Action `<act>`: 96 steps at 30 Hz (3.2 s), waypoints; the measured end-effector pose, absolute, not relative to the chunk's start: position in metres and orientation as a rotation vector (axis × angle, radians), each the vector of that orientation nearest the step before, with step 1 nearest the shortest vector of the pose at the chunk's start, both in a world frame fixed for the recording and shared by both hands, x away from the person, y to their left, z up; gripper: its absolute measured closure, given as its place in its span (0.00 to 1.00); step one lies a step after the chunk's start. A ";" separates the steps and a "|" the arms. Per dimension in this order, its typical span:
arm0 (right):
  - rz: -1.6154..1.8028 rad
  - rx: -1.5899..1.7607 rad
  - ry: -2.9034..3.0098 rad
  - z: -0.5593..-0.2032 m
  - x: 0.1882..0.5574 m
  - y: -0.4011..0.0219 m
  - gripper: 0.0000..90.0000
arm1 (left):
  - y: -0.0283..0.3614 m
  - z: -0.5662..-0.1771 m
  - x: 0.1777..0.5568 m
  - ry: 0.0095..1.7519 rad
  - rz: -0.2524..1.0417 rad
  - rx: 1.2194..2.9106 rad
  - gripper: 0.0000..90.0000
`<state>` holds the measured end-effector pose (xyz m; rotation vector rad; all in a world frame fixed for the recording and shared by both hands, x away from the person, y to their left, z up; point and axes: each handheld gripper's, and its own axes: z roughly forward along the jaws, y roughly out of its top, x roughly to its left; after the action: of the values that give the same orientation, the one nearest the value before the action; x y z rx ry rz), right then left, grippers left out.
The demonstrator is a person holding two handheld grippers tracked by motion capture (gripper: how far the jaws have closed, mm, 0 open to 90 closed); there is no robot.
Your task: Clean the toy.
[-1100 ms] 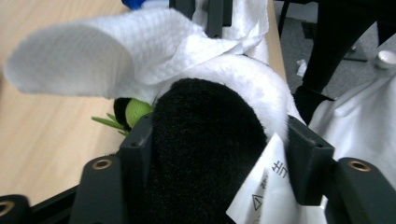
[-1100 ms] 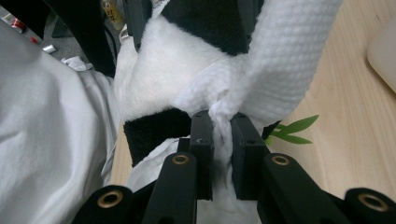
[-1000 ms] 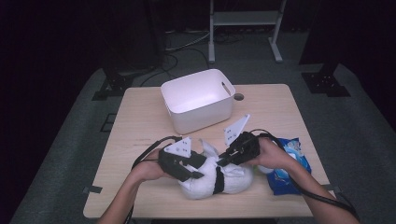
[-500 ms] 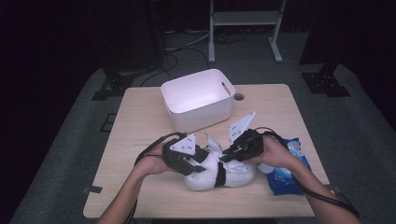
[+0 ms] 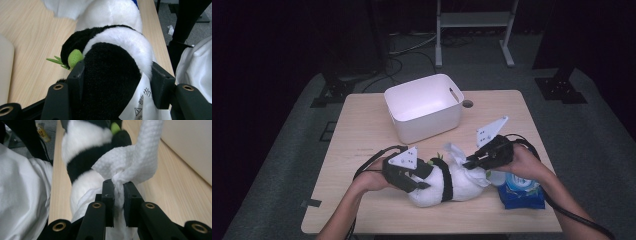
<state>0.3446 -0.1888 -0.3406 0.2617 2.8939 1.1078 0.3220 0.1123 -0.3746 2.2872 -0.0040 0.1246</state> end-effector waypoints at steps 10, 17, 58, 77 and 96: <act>1.163 0.260 2.886 -0.345 0.344 -0.188 0.89 | 0.110 -0.374 0.321 0.016 0.090 2.289 0.37; 1.199 0.114 2.924 -0.343 0.340 -0.147 0.89 | 0.111 -0.376 0.322 0.037 0.072 2.272 0.33; 1.105 0.104 3.004 -0.357 0.336 -0.138 0.89 | 0.103 -0.366 0.323 0.144 0.013 2.289 0.04; 1.111 0.090 3.015 -0.356 0.337 -0.136 0.89 | 0.096 -0.369 0.322 0.081 0.048 2.378 0.41; 1.173 0.216 2.870 -0.339 0.361 -0.143 0.89 | 0.095 -0.370 0.327 -0.049 0.250 2.379 0.46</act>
<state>0.3612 -0.1433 -0.3386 0.2159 2.8700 1.1728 0.3269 0.0954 -0.3695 2.3792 -0.0485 0.2496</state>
